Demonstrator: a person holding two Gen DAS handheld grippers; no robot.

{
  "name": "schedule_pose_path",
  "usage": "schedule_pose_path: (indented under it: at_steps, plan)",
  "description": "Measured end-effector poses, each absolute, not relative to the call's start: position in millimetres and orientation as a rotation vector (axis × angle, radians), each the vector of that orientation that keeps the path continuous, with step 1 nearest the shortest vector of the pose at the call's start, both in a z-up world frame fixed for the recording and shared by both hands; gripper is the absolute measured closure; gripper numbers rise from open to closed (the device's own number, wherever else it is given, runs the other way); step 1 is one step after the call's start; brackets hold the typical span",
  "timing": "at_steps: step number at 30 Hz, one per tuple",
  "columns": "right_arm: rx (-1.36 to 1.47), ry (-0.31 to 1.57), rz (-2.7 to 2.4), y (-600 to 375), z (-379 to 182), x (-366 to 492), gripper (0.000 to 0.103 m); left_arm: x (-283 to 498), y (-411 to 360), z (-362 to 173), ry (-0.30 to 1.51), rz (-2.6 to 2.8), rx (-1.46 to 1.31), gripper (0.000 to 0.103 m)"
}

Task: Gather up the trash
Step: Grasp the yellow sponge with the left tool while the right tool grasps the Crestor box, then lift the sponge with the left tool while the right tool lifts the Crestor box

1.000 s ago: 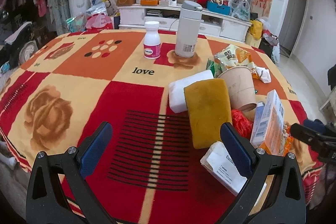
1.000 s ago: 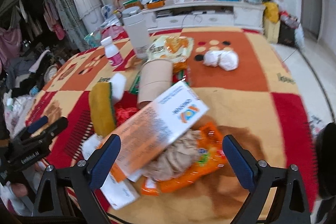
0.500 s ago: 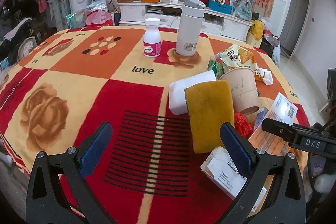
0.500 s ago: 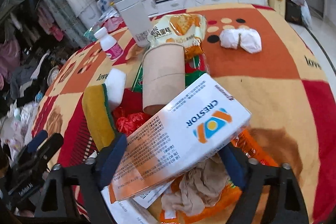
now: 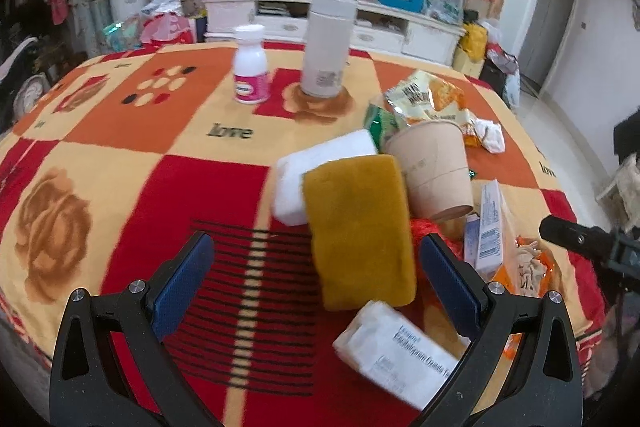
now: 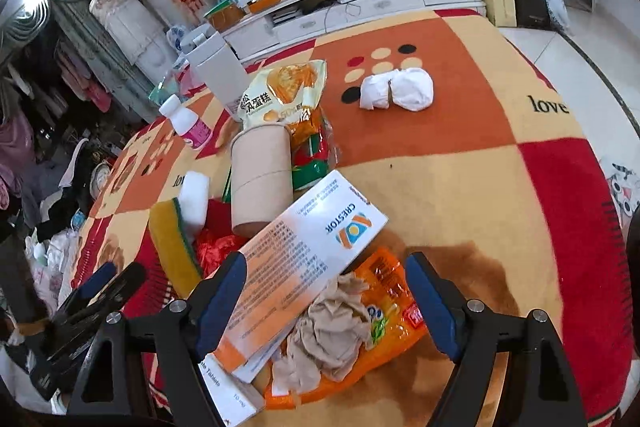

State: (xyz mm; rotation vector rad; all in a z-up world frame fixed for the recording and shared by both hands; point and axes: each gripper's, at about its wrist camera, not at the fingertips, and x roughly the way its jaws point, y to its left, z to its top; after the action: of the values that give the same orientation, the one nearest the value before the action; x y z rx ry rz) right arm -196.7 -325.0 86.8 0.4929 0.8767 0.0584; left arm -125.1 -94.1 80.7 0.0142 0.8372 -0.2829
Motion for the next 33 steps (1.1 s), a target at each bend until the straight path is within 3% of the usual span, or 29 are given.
schedule_pose_path:
  at_steps: [6,9,24,33]
  plan:
    - [0.491,0.873,0.066,-323.9,91.8,-202.0,0.023,-101.8,-105.8,69.4,0.891,-0.321,-0.017,0.003]
    - [0.481,0.873,0.079,-318.9,94.3,-200.3,0.023,-92.9,-109.6,60.5,0.944,-0.367,-0.032,0.045]
    - [0.518,1.093,0.095,-310.6,57.7,-132.9,0.017,-110.5,-66.5,107.6,0.817,-0.347,-0.032,0.05]
    - [0.378,1.058,0.133,-282.3,72.9,-120.4,0.017,-116.2,-55.4,105.0,0.811,-0.322,-0.027,0.05]
